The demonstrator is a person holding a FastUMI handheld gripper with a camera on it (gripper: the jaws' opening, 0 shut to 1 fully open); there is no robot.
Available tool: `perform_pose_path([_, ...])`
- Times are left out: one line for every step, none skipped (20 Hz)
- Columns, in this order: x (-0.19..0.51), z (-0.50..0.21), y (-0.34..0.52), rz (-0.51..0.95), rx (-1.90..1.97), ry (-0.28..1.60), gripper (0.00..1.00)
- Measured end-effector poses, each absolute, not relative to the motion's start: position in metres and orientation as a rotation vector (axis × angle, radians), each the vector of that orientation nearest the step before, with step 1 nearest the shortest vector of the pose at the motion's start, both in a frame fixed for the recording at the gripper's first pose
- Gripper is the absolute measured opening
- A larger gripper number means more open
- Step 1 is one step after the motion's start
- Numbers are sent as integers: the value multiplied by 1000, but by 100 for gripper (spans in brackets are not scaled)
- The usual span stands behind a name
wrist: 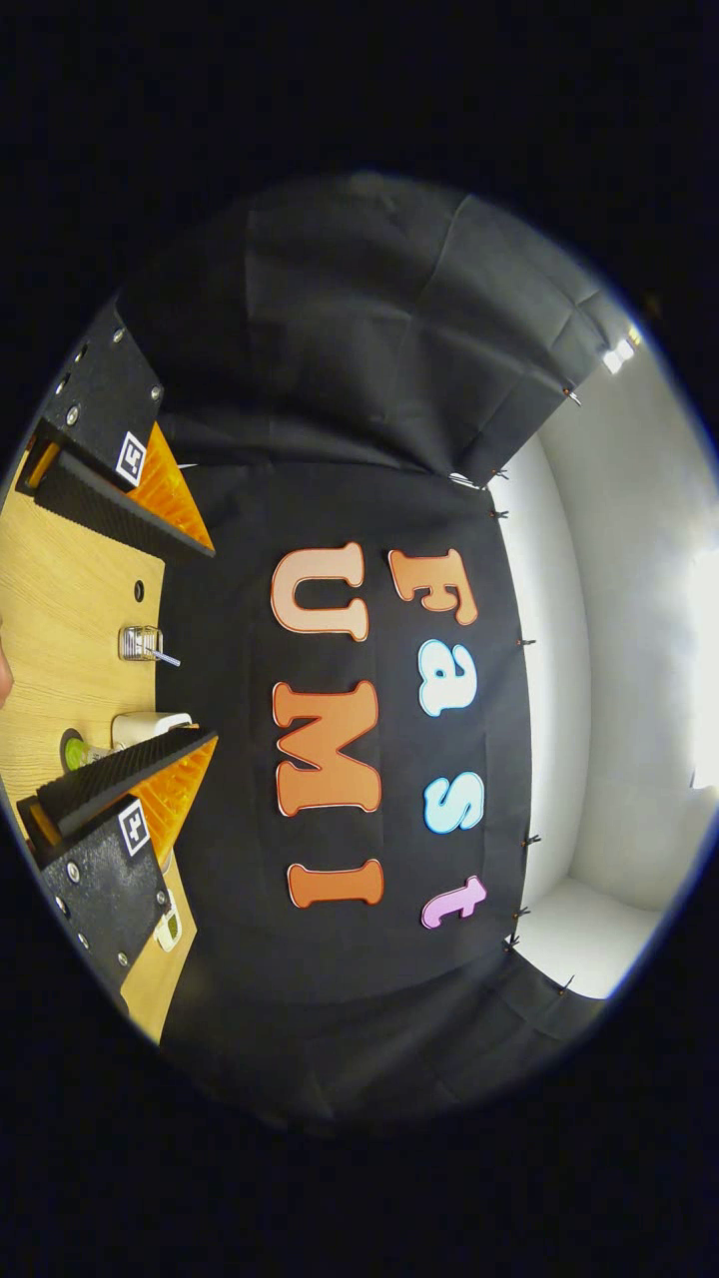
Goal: Take the bottle from table, then pour the juice into the cup, finally place the bottle on the coaster
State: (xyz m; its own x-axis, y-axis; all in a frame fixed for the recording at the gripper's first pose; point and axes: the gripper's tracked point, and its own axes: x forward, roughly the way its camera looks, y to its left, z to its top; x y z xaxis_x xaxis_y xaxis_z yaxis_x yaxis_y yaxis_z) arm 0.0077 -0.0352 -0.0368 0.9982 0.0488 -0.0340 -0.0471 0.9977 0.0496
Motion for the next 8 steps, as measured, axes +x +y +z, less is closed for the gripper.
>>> perform_pose_path([9,-35,-36,44,44,39,98])
perform_pose_path([9,-35,-37,42,43,44,98])
perform_pose_path([8,-33,-36,40,46,46,98])
perform_pose_path([8,-32,-37,37,50,46,98])
perform_pose_path([9,-31,-40,31,55,44,98])
perform_pose_path([9,-30,-44,23,58,42,98])
perform_pose_path([10,-30,-47,20,60,43,98])
perform_pose_path([12,-30,-47,21,64,42,98])
